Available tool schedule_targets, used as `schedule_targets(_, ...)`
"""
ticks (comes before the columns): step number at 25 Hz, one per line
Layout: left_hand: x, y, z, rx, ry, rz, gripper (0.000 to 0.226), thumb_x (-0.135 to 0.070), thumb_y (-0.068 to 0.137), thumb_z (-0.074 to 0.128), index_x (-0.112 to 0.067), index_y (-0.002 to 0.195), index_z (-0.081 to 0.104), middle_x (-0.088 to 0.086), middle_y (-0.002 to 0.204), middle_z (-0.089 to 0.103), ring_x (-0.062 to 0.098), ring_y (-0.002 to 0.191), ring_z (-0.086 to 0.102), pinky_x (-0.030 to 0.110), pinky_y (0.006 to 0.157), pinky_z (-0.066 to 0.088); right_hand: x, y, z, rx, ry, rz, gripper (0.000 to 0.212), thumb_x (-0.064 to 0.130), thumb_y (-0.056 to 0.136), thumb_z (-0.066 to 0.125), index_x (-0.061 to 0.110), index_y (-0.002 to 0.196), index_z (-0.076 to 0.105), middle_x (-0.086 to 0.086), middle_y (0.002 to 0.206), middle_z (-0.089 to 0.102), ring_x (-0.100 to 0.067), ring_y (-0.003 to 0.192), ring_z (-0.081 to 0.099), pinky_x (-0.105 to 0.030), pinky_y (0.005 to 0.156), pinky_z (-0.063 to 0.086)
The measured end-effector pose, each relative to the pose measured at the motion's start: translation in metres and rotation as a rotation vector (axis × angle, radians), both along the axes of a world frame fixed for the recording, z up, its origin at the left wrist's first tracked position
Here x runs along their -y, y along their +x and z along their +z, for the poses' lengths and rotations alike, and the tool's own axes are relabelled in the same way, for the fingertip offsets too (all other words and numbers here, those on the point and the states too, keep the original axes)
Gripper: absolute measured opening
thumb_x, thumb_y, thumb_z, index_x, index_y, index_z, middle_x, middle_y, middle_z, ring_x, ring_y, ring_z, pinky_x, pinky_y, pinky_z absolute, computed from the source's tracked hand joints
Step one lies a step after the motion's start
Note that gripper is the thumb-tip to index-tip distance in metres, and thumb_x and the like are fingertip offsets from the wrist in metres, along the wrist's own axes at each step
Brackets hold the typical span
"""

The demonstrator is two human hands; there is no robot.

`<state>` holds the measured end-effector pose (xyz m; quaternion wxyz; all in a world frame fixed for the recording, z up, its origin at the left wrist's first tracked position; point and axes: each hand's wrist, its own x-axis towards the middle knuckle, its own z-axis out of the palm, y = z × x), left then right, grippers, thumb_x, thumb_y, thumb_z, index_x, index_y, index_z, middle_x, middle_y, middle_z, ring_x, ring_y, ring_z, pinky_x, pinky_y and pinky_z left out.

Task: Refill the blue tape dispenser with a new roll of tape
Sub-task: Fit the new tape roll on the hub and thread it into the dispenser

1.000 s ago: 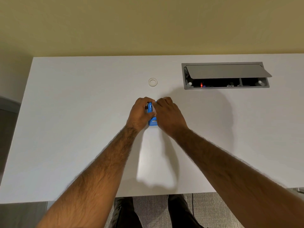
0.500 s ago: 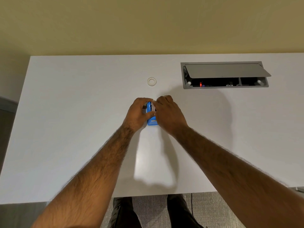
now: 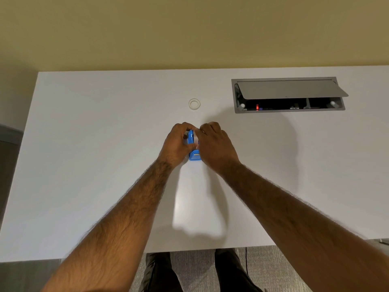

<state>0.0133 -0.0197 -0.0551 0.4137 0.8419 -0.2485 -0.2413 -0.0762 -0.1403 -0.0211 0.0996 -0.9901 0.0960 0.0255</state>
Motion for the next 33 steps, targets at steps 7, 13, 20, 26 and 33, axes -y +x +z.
schedule_targets(7, 0.000, -0.002, -0.004, 0.005, -0.029, 0.008, 0.039, -0.021, 0.079, 0.079, -0.019, 0.113, 0.060, -0.001, 0.111, 0.061, 0.013, 0.096, 0.056, 0.026, 0.088, 0.051, 0.005, 0.012, 0.000, 0.012, 0.014, -0.001, 0.017, 0.017, 0.089, 0.060, 0.008, 0.103, 0.064, -0.008, 0.100, 0.063, -0.025, 0.098, 0.053, -0.036, 0.083, 0.052)
schedule_targets(13, -0.001, -0.001, -0.005, 0.022, -0.013, -0.018, 0.042, -0.022, 0.075, 0.083, -0.023, 0.111, 0.059, -0.006, 0.106, 0.058, 0.011, 0.093, 0.053, 0.018, 0.082, 0.045, 0.010, 0.023, 0.005, -0.018, -0.005, 0.015, 0.017, 0.021, 0.090, 0.063, 0.007, 0.098, 0.063, -0.010, 0.096, 0.063, -0.024, 0.094, 0.055, -0.034, 0.087, 0.048)
schedule_targets(20, 0.000, 0.000, -0.005, 0.029, 0.006, -0.008, 0.046, -0.021, 0.073, 0.085, -0.019, 0.112, 0.060, -0.005, 0.105, 0.058, 0.014, 0.092, 0.053, 0.022, 0.082, 0.046, 0.013, 0.039, 0.002, 0.004, 0.160, -0.142, 0.016, 0.021, 0.096, 0.053, 0.008, 0.094, 0.063, -0.008, 0.095, 0.064, -0.015, 0.084, 0.047, -0.030, 0.082, 0.046)
schedule_targets(26, -0.001, 0.000, -0.001, 0.016, 0.010, -0.021, 0.049, -0.018, 0.073, 0.084, -0.021, 0.114, 0.058, -0.006, 0.108, 0.056, 0.013, 0.094, 0.054, 0.021, 0.083, 0.045, 0.016, 0.037, 0.002, 0.004, 0.161, -0.108, 0.018, 0.022, 0.096, 0.052, 0.008, 0.094, 0.064, -0.009, 0.094, 0.065, -0.019, 0.086, 0.053, -0.029, 0.080, 0.045)
schedule_targets(33, -0.004, 0.003, -0.001, -0.003, -0.006, -0.048, 0.048, -0.026, 0.077, 0.082, -0.021, 0.120, 0.060, -0.008, 0.112, 0.058, 0.013, 0.099, 0.057, 0.025, 0.091, 0.049, 0.016, 0.028, 0.001, 0.064, 0.160, -0.094, 0.018, 0.022, 0.096, 0.053, 0.008, 0.097, 0.063, -0.009, 0.097, 0.063, -0.021, 0.093, 0.053, -0.030, 0.083, 0.045)
